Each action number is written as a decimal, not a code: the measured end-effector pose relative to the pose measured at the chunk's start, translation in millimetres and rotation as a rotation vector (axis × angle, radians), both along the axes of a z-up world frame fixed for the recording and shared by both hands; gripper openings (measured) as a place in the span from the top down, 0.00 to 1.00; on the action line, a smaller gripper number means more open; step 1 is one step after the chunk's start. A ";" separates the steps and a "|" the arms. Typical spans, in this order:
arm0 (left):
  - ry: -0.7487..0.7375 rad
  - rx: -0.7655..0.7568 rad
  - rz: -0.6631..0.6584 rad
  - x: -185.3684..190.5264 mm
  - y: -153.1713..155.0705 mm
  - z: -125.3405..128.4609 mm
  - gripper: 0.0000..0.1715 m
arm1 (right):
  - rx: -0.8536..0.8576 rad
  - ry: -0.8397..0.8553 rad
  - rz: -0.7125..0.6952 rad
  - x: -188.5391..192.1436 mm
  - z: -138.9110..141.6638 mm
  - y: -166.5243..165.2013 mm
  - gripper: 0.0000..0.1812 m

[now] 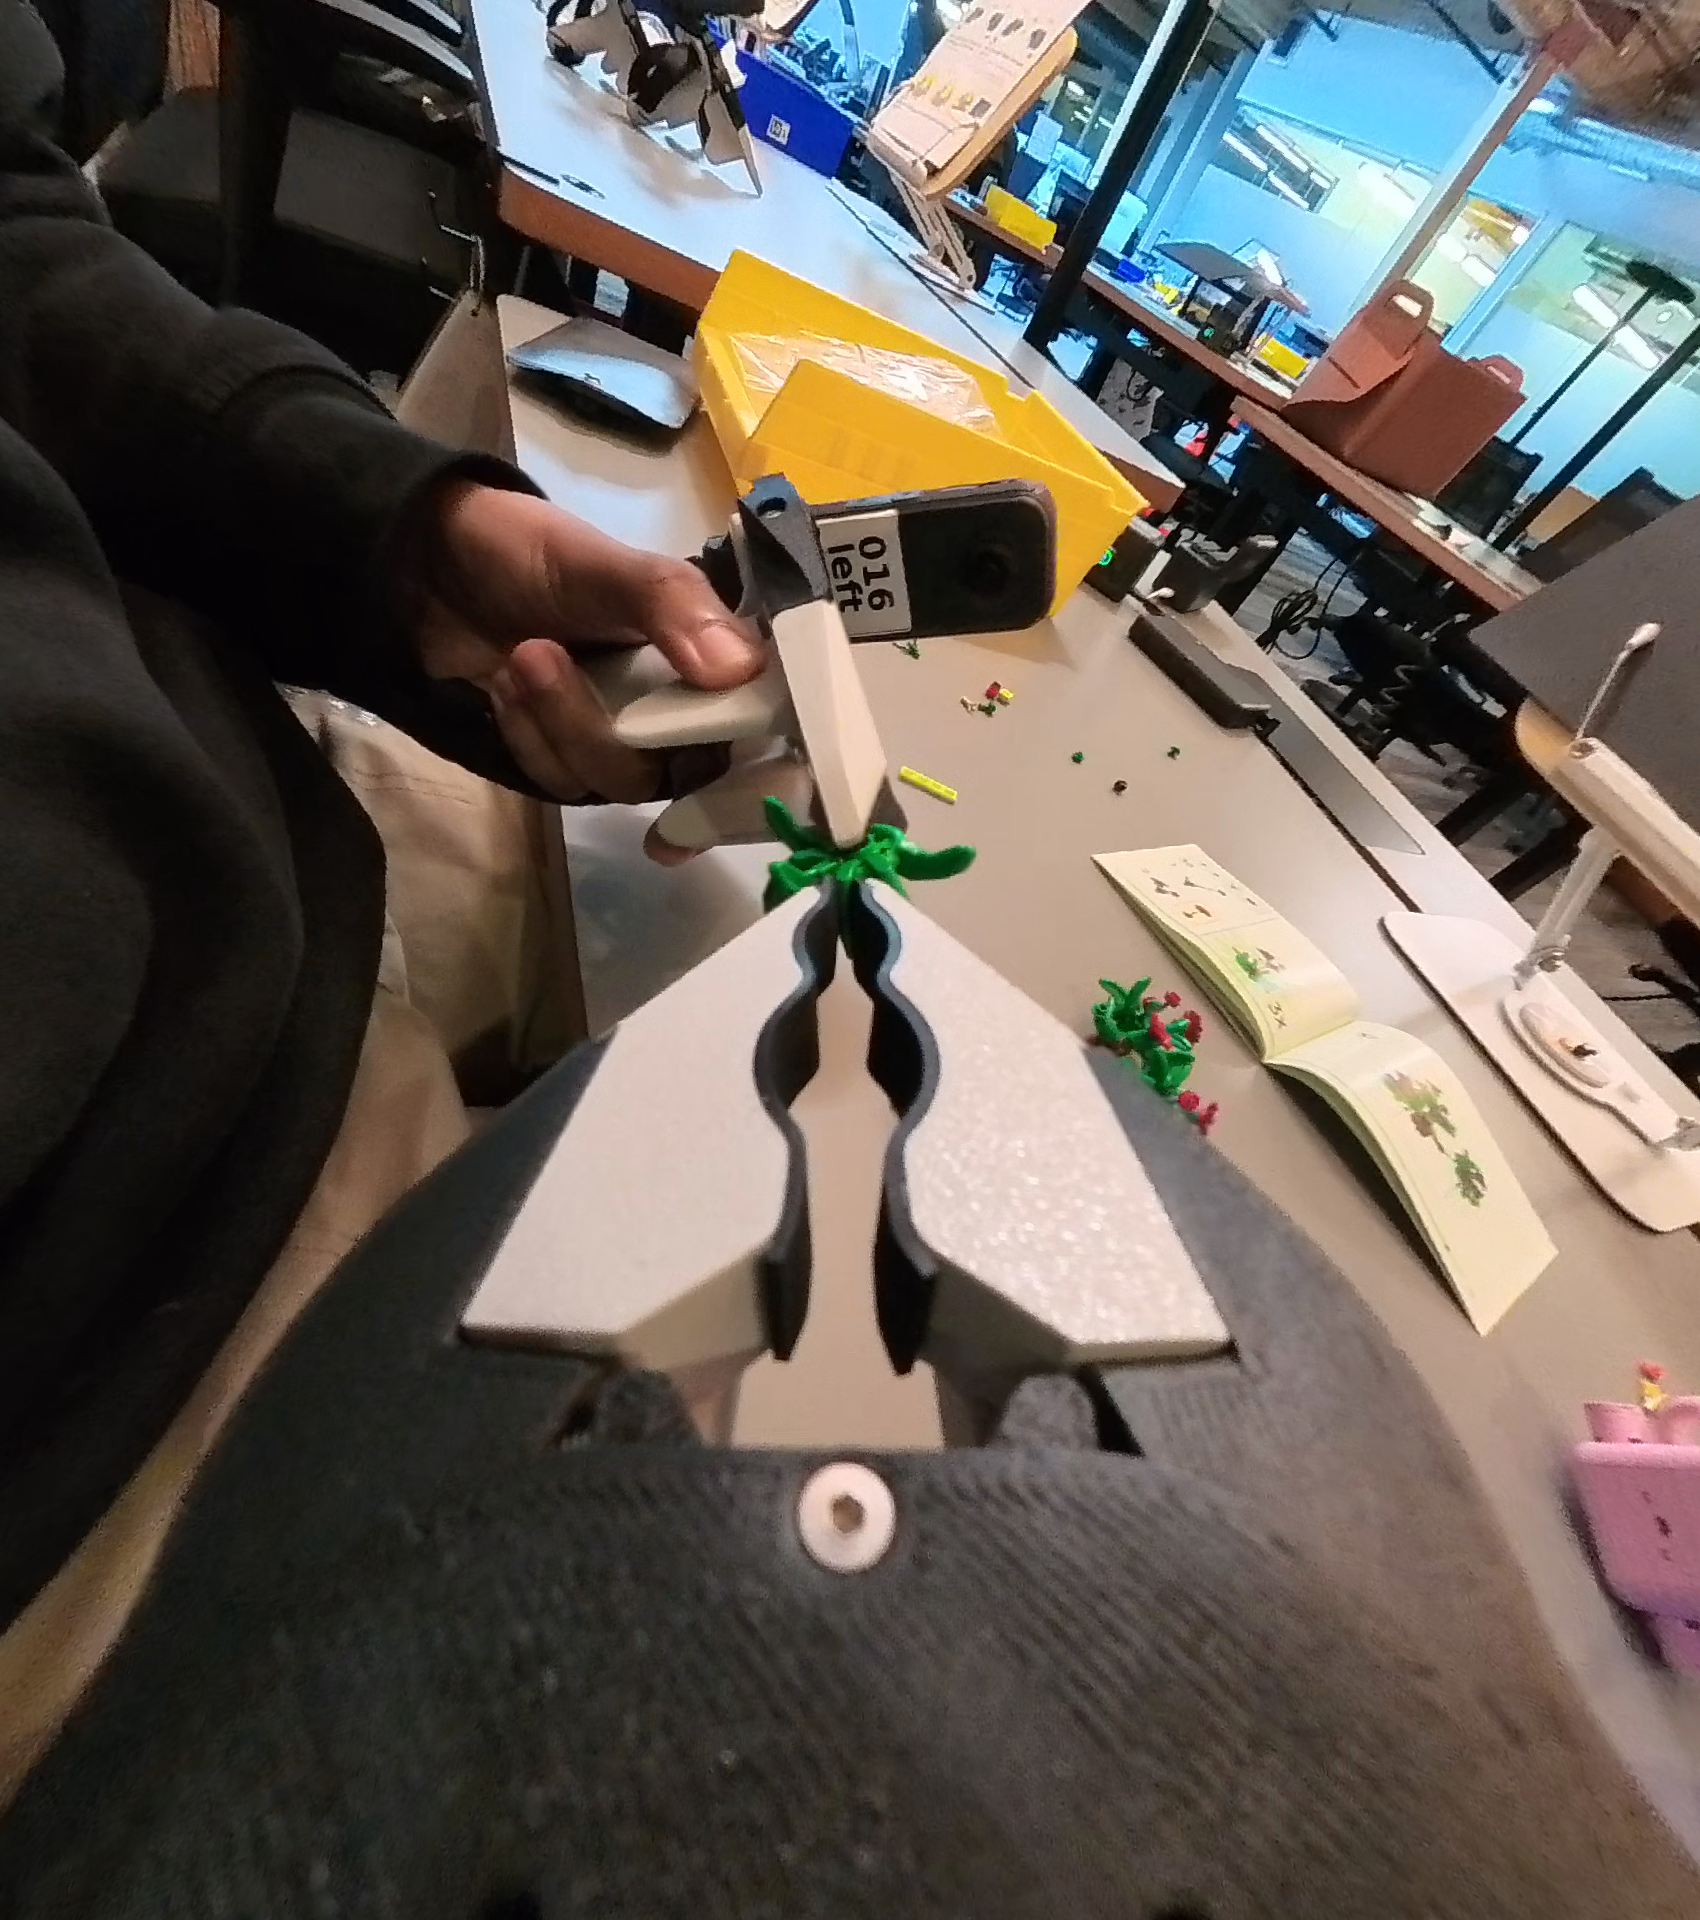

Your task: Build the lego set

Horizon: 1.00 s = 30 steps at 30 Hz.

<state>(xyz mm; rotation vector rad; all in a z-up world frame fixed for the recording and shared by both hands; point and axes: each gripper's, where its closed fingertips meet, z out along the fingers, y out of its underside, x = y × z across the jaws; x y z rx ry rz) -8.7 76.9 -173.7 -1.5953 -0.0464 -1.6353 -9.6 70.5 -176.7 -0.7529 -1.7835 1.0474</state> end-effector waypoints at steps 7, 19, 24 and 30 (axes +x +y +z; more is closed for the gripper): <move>-0.105 -0.024 0.005 -1.8 1.5 1.6 0.97 | 0.066 0.125 -0.034 -2.9 3.9 1.4 1.00; -0.191 -0.052 -0.017 -1.9 2.8 0.7 0.97 | 0.054 0.122 -0.032 -2.8 2.4 1.7 1.00; -0.243 -0.060 -0.006 -3.6 4.0 1.9 0.97 | 0.061 0.155 -0.052 -4.1 4.5 3.6 1.00; -0.281 -0.062 -0.012 -1.8 3.7 3.6 0.96 | 0.042 0.176 -0.046 -2.6 7.1 3.8 0.99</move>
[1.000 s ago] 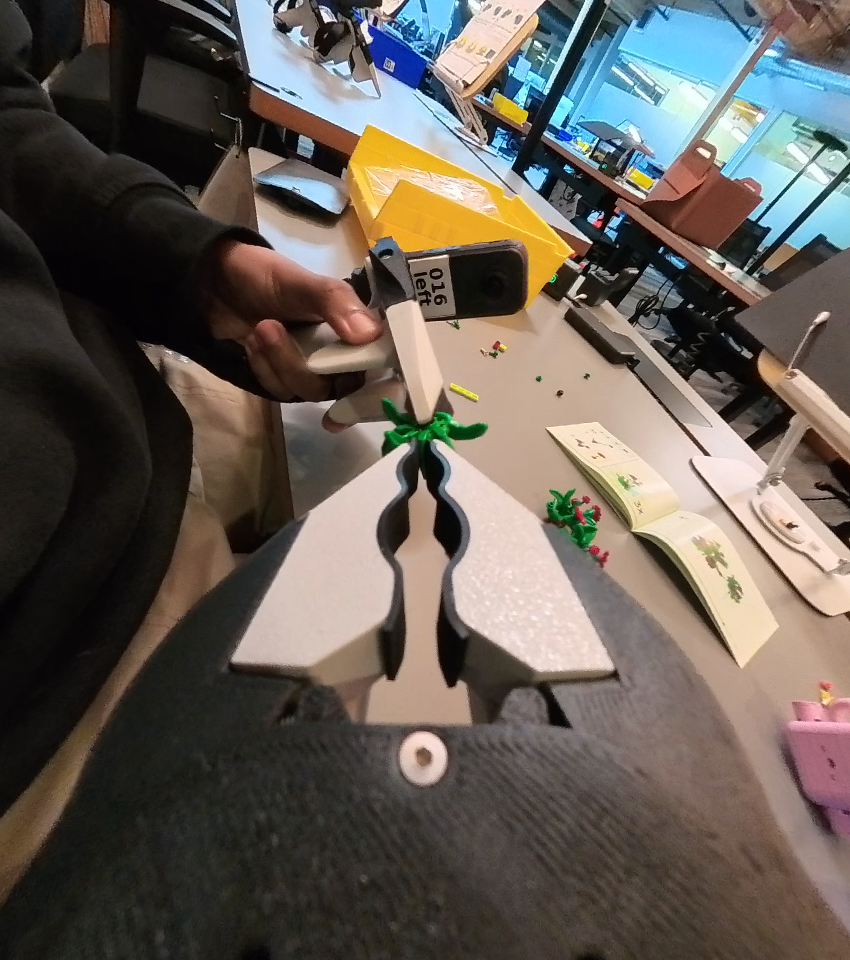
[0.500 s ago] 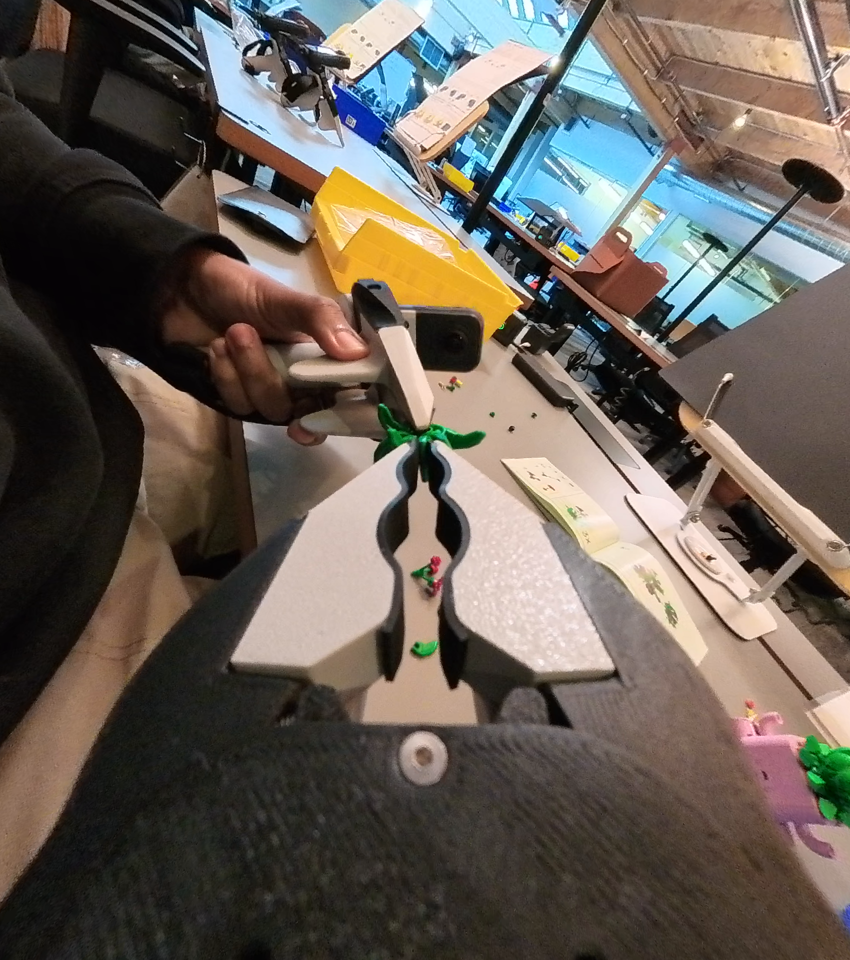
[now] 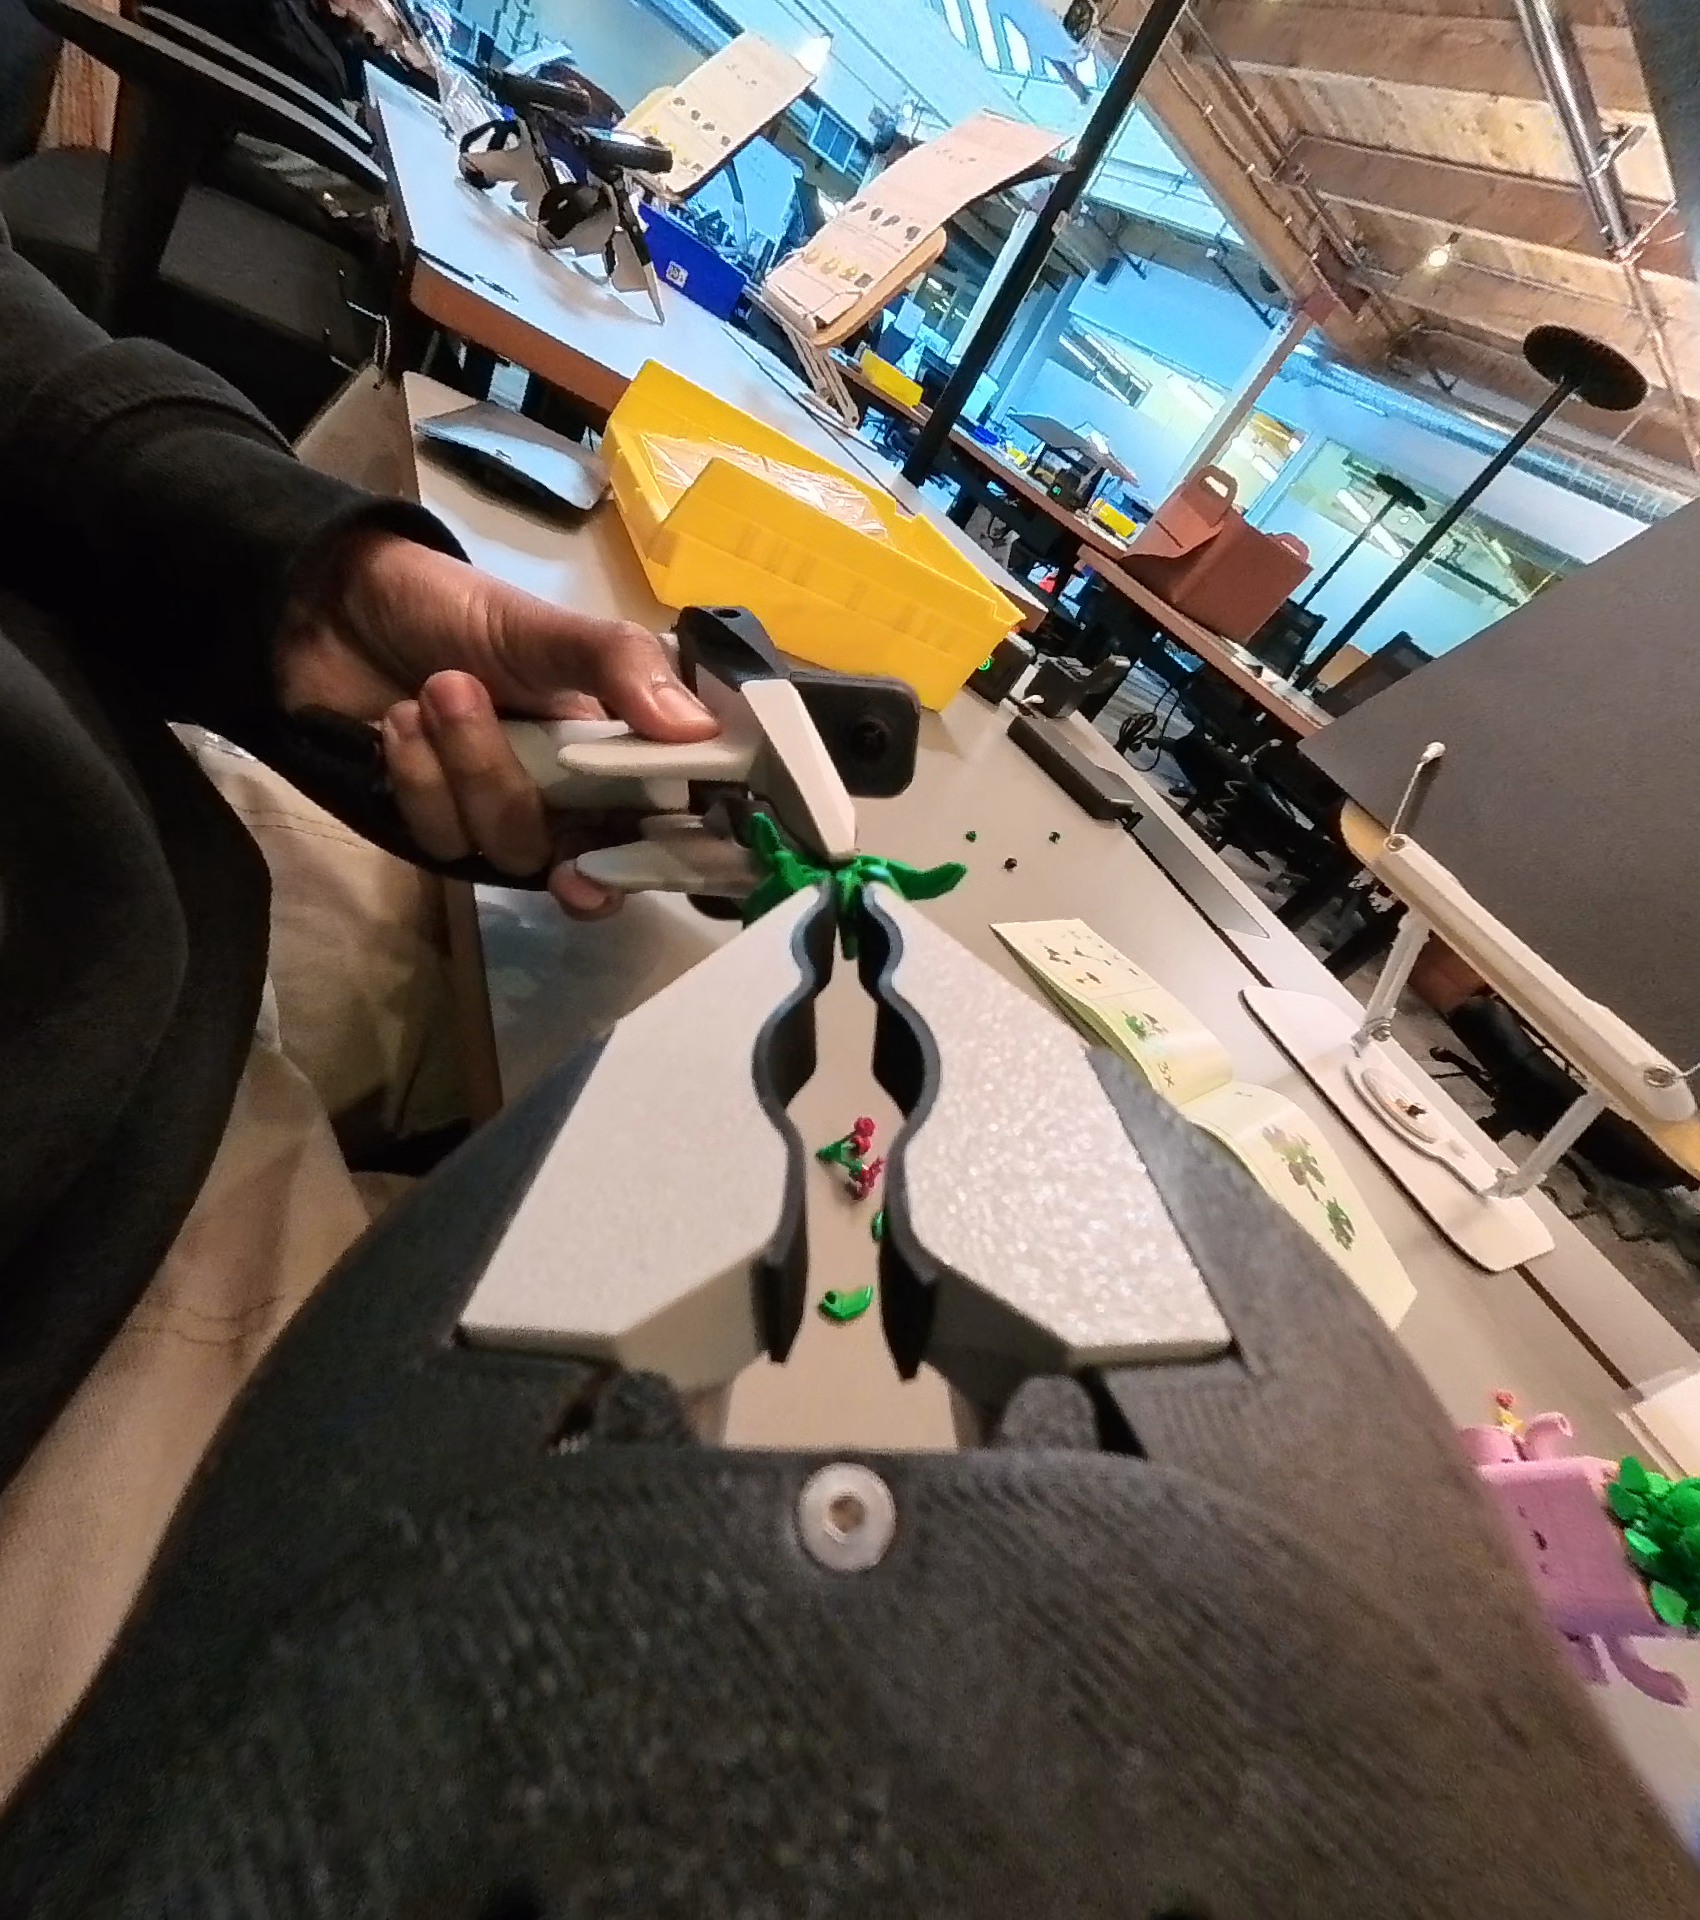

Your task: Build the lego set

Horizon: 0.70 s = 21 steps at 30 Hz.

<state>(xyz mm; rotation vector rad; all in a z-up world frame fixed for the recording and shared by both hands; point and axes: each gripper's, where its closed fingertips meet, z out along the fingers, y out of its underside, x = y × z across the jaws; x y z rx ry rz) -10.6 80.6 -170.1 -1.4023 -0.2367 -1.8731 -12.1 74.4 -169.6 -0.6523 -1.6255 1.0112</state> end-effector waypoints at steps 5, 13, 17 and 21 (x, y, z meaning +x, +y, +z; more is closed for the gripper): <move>0.032 -0.002 0.020 -0.2 0.9 -2.1 0.96 | 0.000 -0.003 -0.005 -0.8 -2.0 0.6 0.99; 0.081 0.001 0.022 2.8 1.6 -5.9 0.95 | -0.052 -0.108 0.004 -1.5 -8.4 -0.7 1.00; 0.082 -0.003 0.012 3.1 1.0 -5.2 0.96 | -0.061 -0.127 0.003 -2.6 -10.4 -2.2 1.00; 0.100 0.004 0.005 2.7 0.1 -4.2 0.96 | -0.081 -0.126 0.010 -2.4 -8.6 -2.6 1.00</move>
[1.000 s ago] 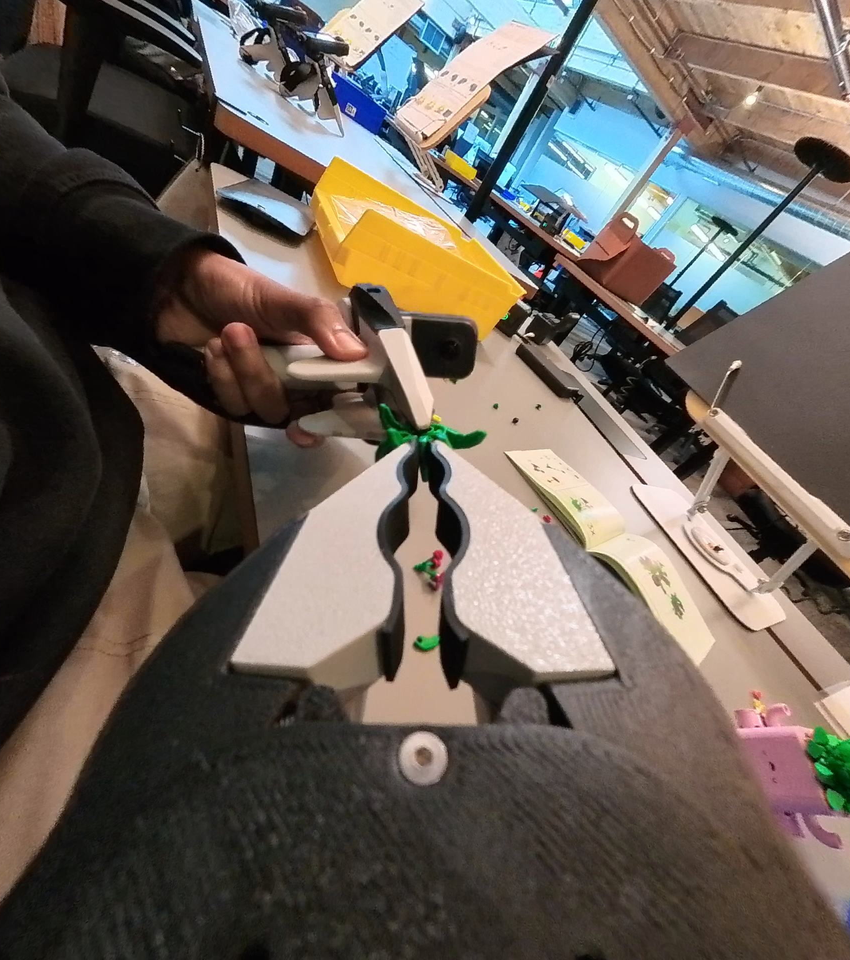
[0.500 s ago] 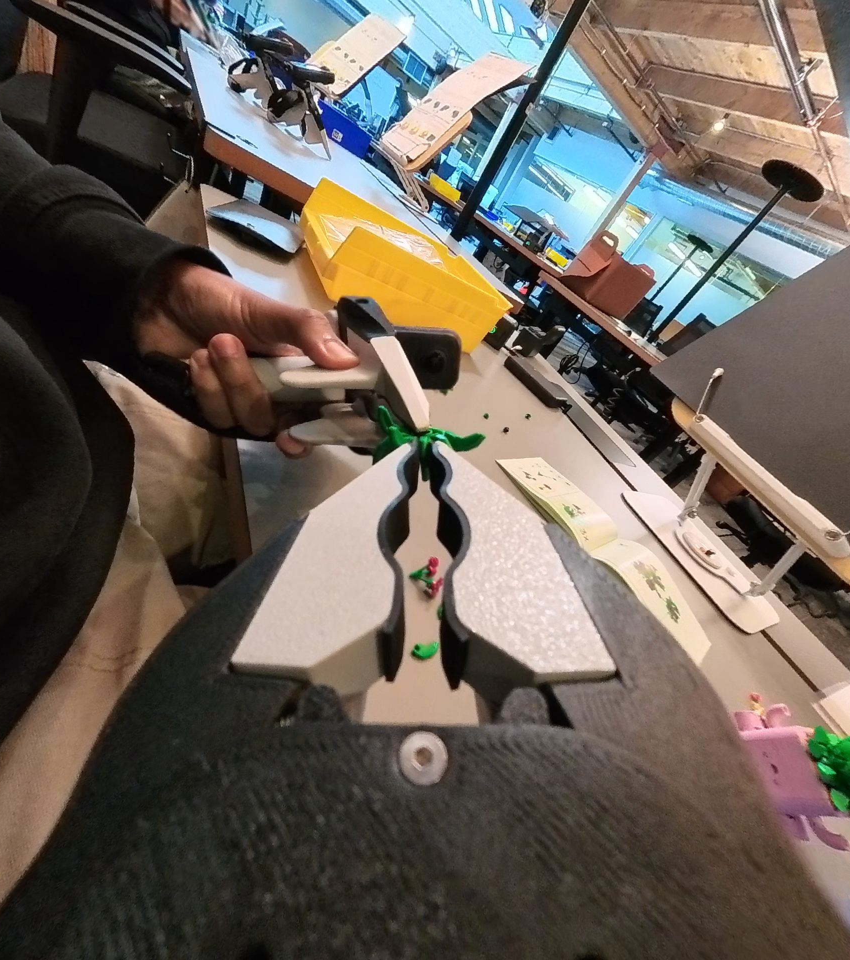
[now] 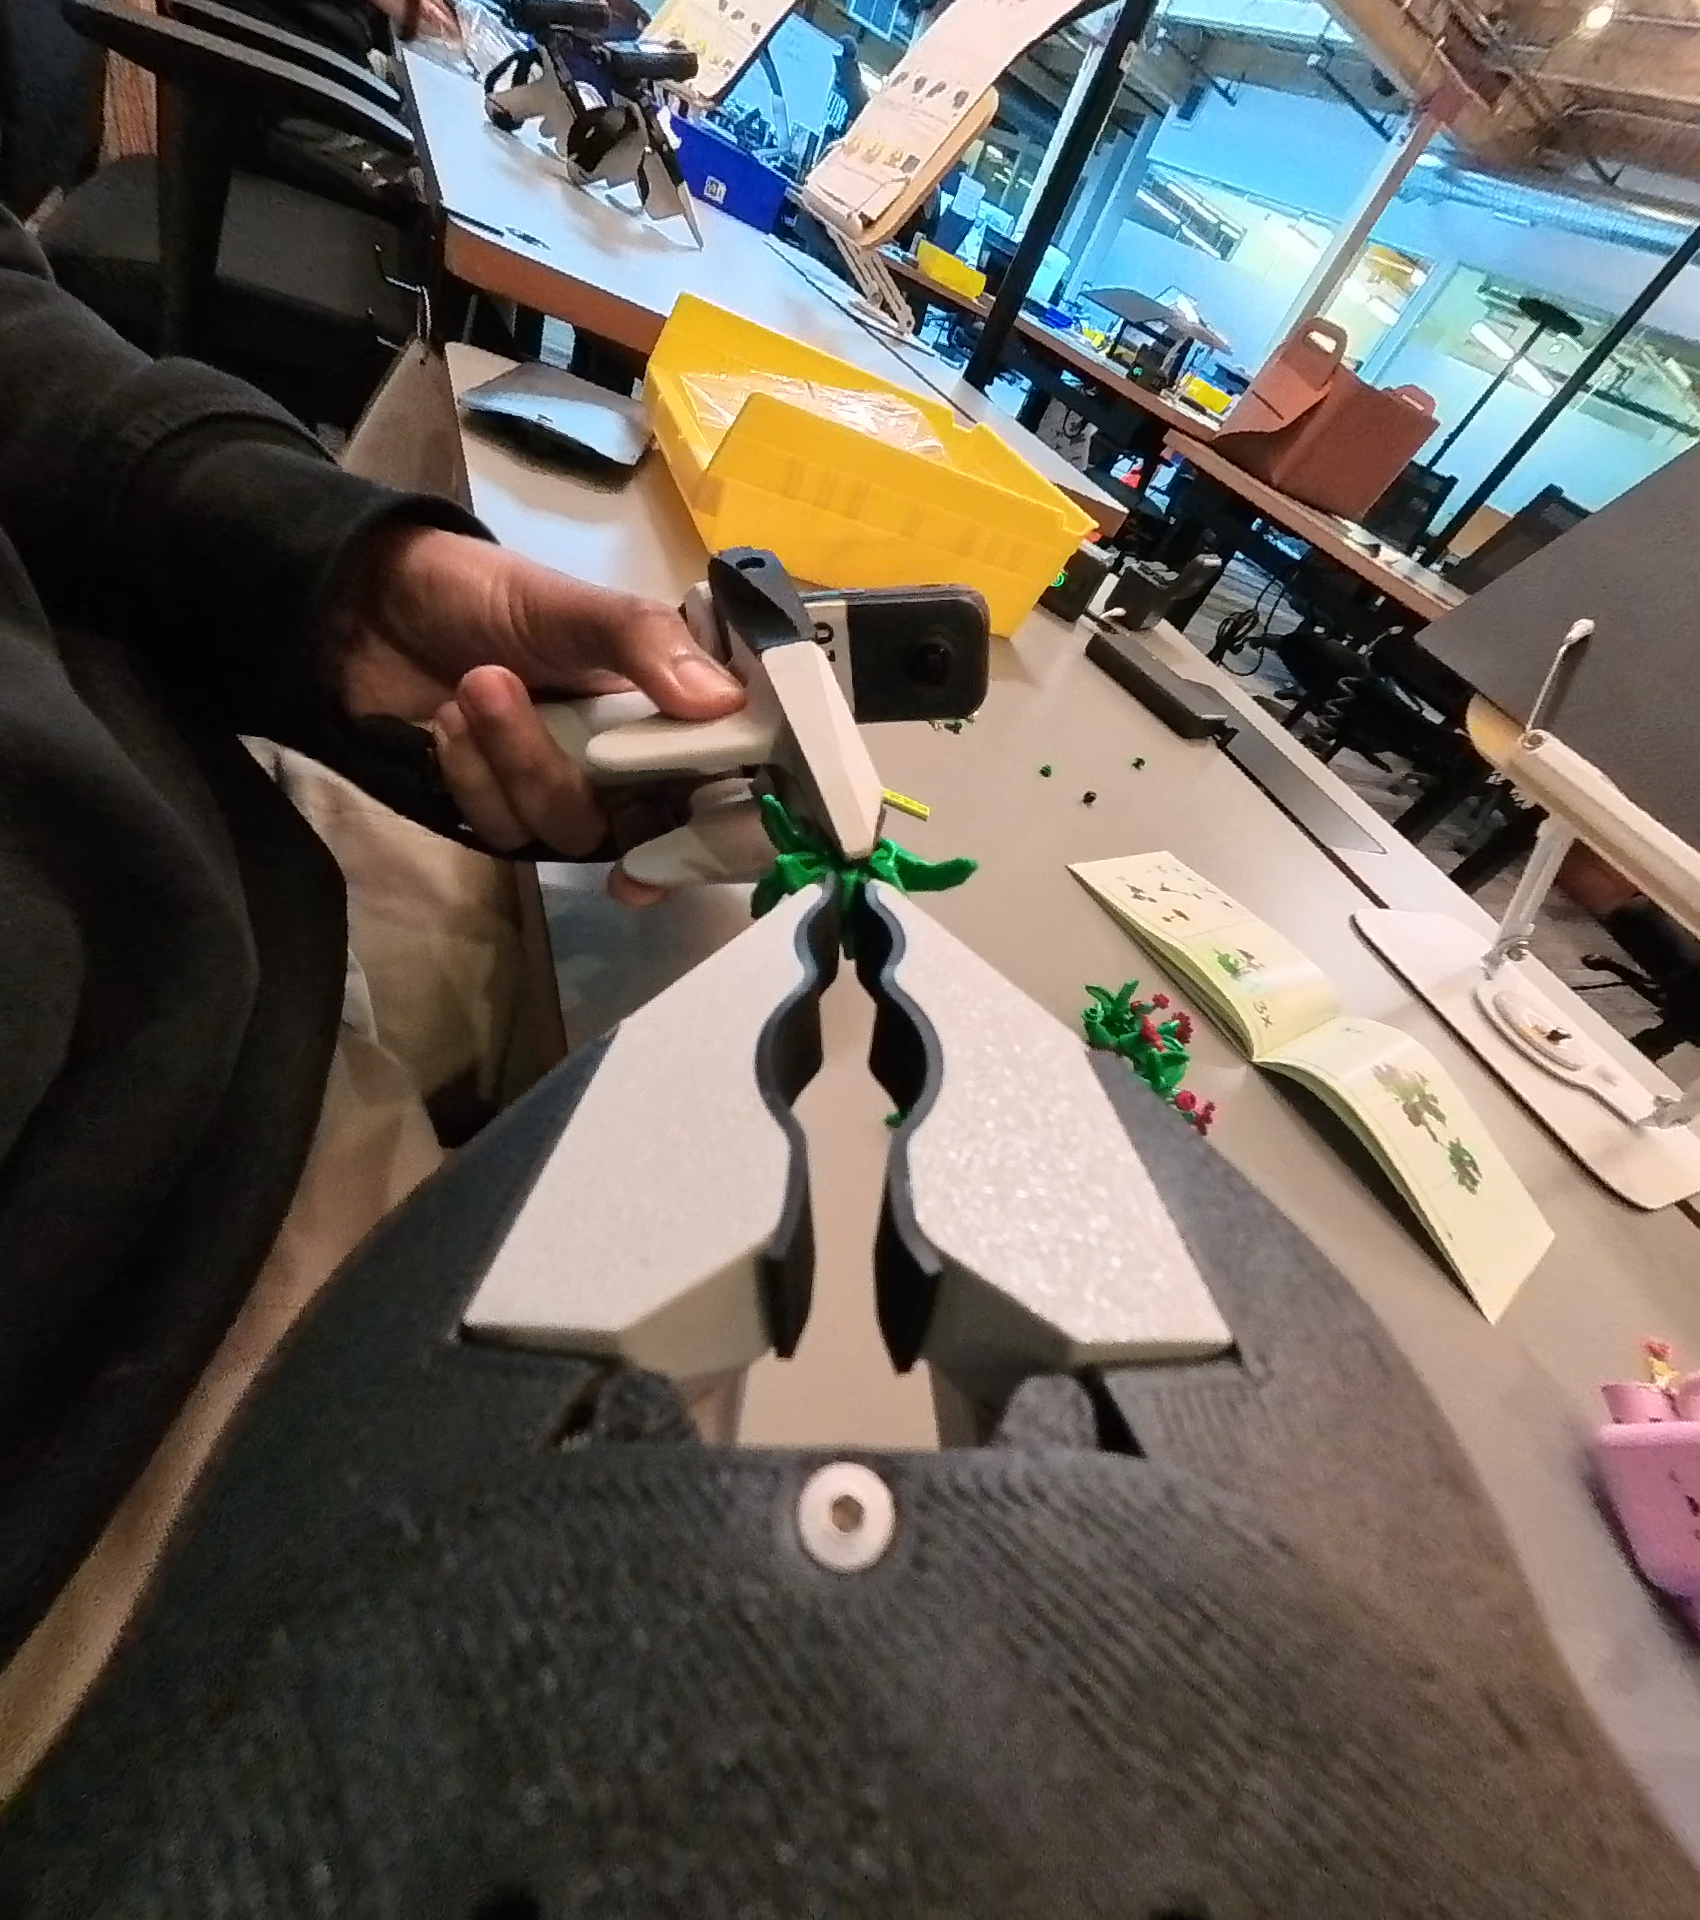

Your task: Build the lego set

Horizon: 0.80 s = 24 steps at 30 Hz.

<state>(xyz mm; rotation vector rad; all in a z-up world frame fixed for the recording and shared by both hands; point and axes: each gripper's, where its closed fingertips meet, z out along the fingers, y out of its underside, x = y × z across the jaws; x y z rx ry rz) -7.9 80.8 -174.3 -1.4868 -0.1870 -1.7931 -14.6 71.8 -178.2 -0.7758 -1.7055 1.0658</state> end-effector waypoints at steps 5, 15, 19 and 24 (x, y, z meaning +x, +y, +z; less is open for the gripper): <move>0.014 0.011 0.024 -10.0 -0.2 1.2 1.00 | 0.006 0.005 -0.002 1.8 1.7 2.5 1.00; 0.065 -0.020 -0.009 -3.2 -0.7 -6.7 0.97 | 0.076 -0.003 -0.009 1.8 -3.0 1.4 1.00; 0.087 -0.009 -0.032 -1.8 -3.6 -5.9 0.96 | 0.066 0.004 0.012 2.6 -2.9 -0.9 1.00; 0.031 -0.004 -0.070 -0.4 -6.4 -4.0 0.96 | 0.059 0.012 0.027 3.5 -1.1 -3.2 1.00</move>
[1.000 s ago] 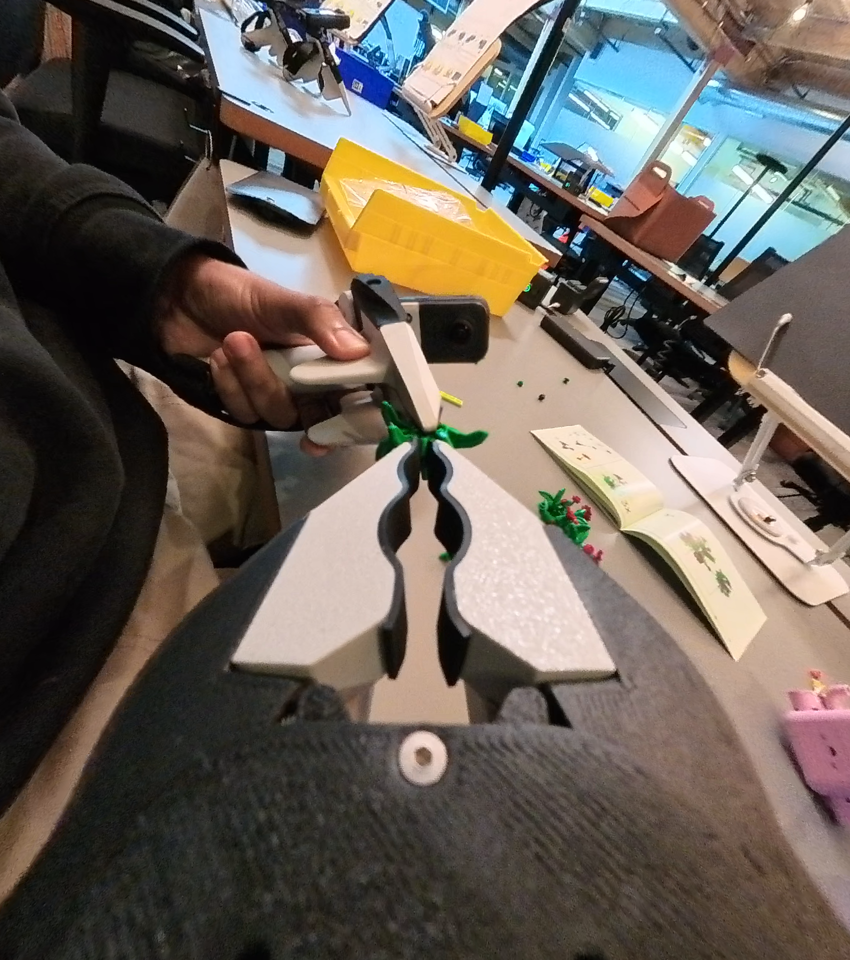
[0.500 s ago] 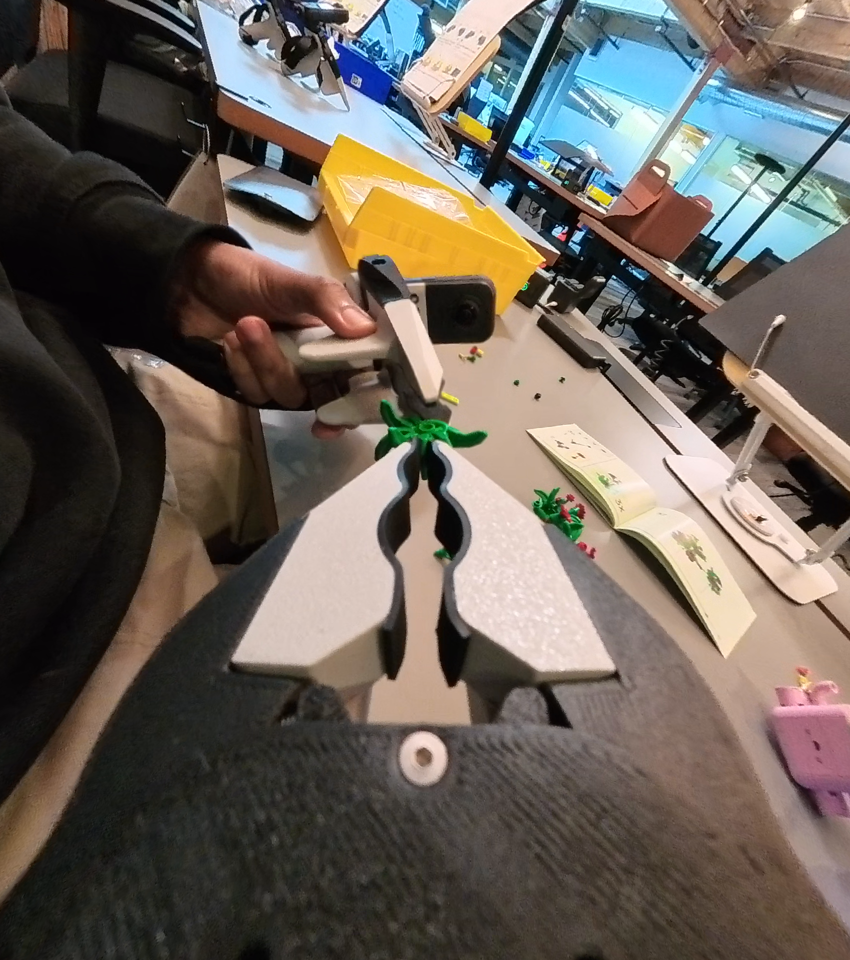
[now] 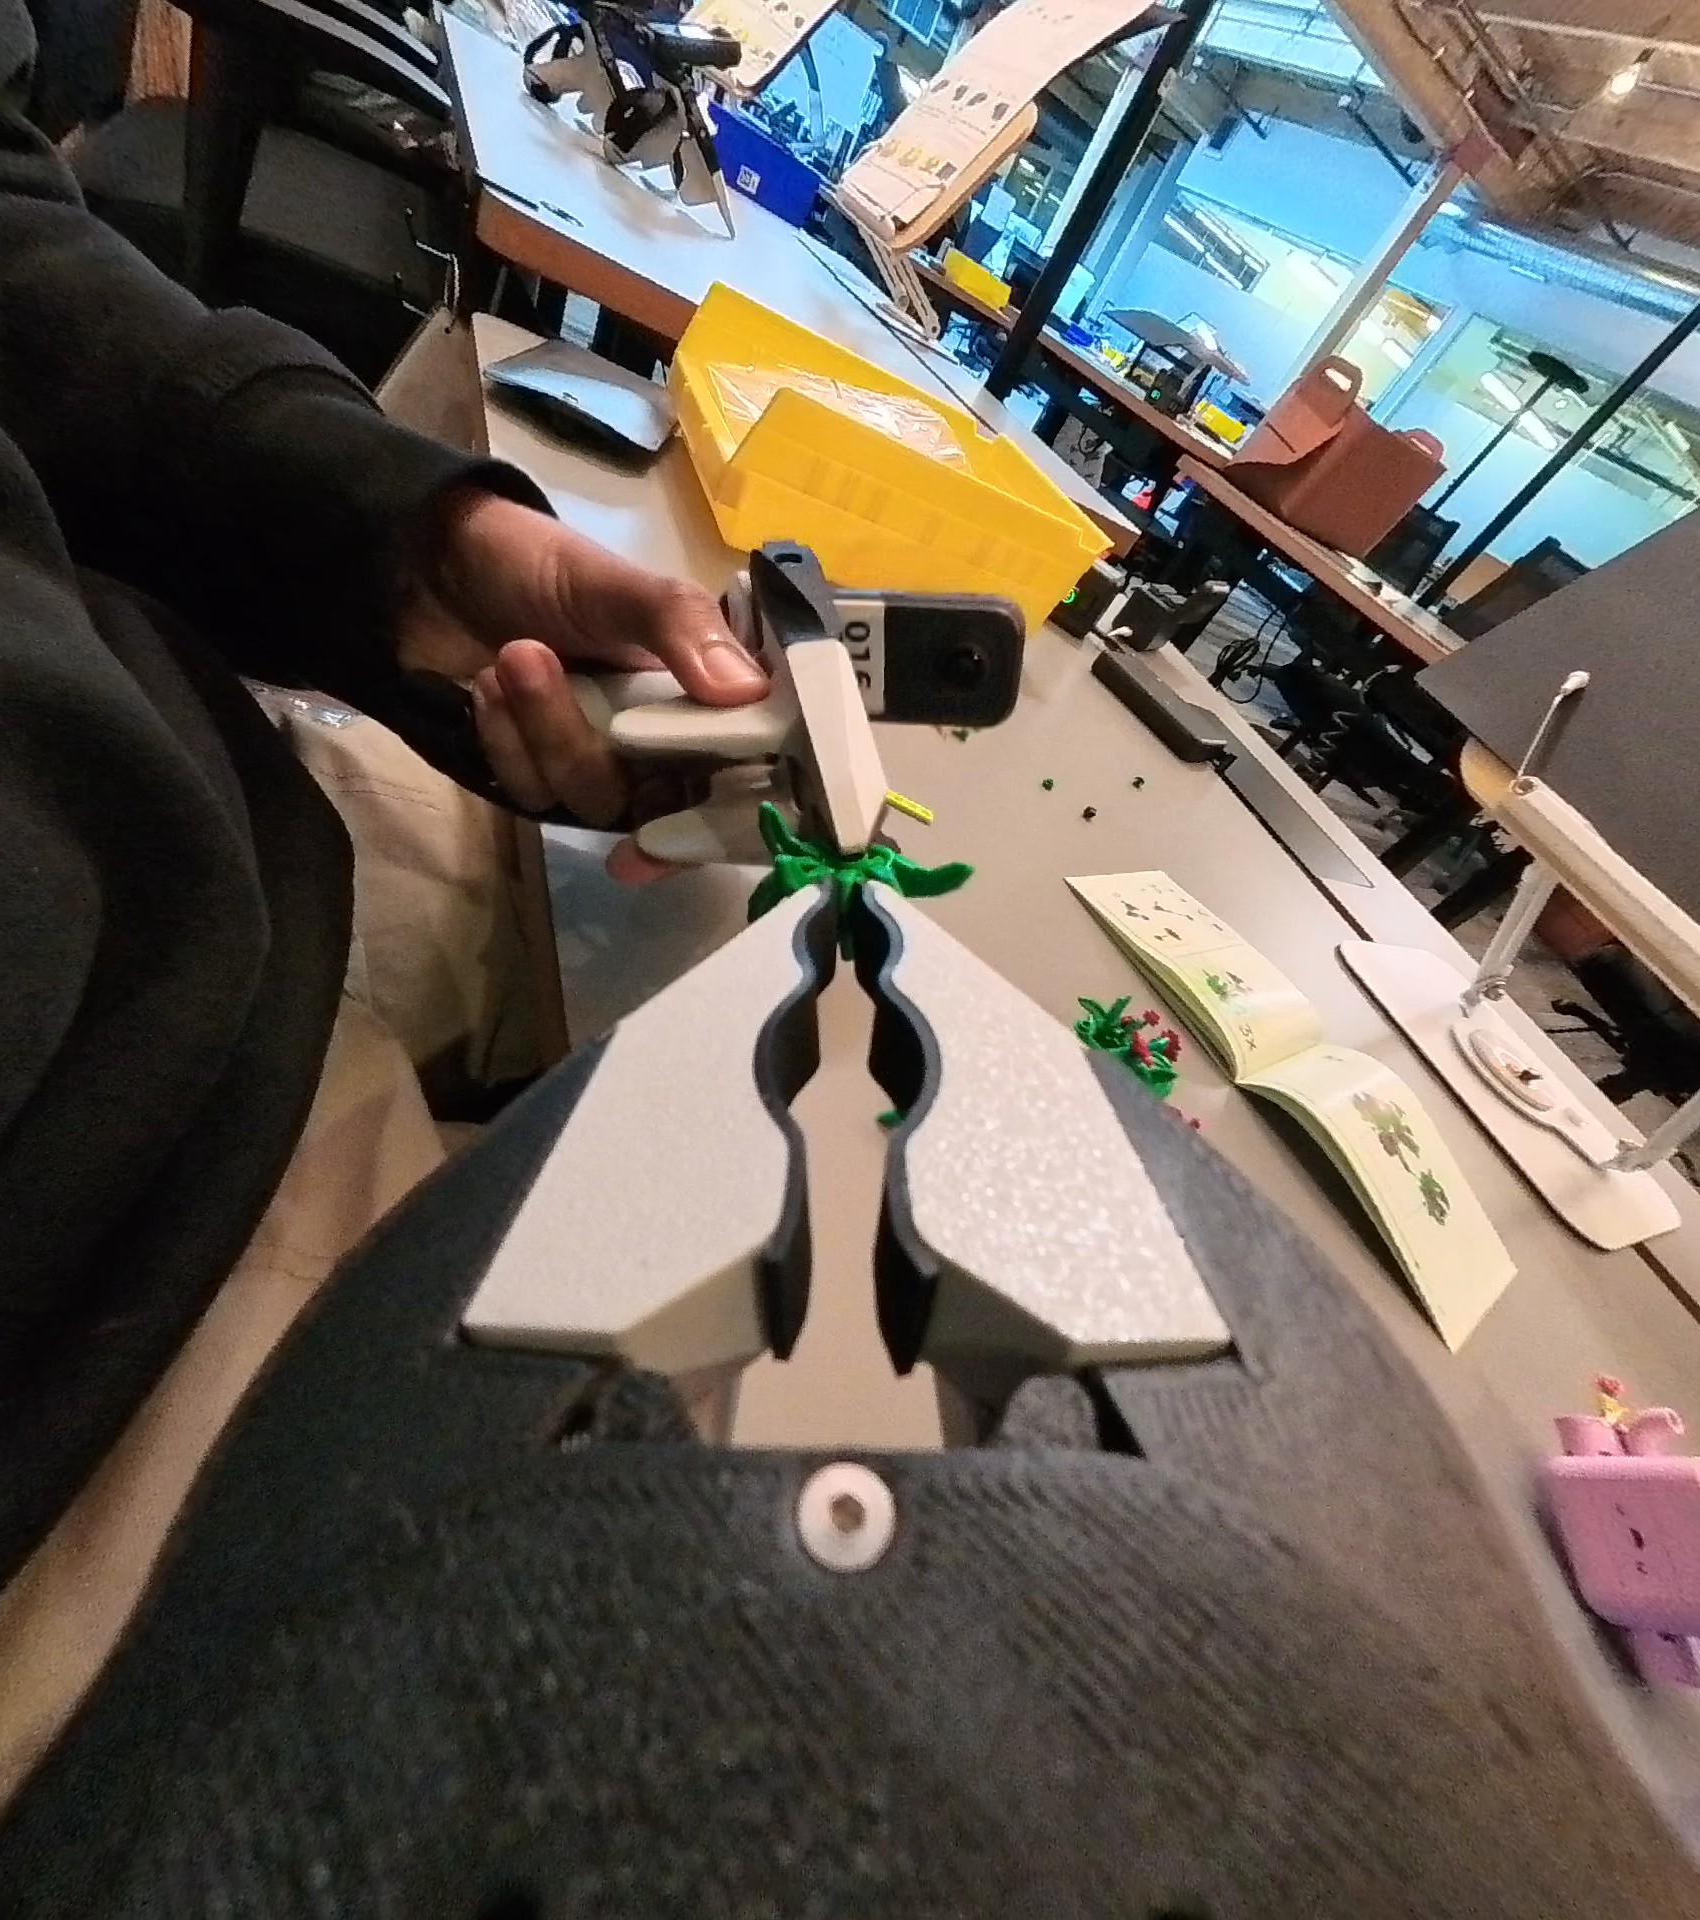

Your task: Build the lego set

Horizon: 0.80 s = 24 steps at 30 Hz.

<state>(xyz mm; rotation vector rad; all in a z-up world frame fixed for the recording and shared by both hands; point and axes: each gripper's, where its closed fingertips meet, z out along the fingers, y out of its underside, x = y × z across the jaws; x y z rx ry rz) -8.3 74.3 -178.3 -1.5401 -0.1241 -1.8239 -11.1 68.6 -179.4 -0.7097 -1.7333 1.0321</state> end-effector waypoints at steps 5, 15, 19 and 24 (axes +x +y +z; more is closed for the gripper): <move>-0.001 0.001 -0.006 3.5 0.2 0.2 0.97 | 0.005 0.002 0.005 0.3 -0.3 -0.8 1.00; -0.077 -0.007 -0.041 2.7 -1.5 3.9 0.95 | 0.022 0.022 0.014 1.8 2.5 -3.1 1.00; -0.004 -0.008 -0.018 1.0 0.0 1.5 0.96 | 0.045 0.020 -0.001 0.6 0.6 -1.8 1.00; 0.014 0.018 0.045 -3.3 4.1 3.1 0.96 | 0.024 0.015 -0.026 -2.4 1.3 2.1 1.00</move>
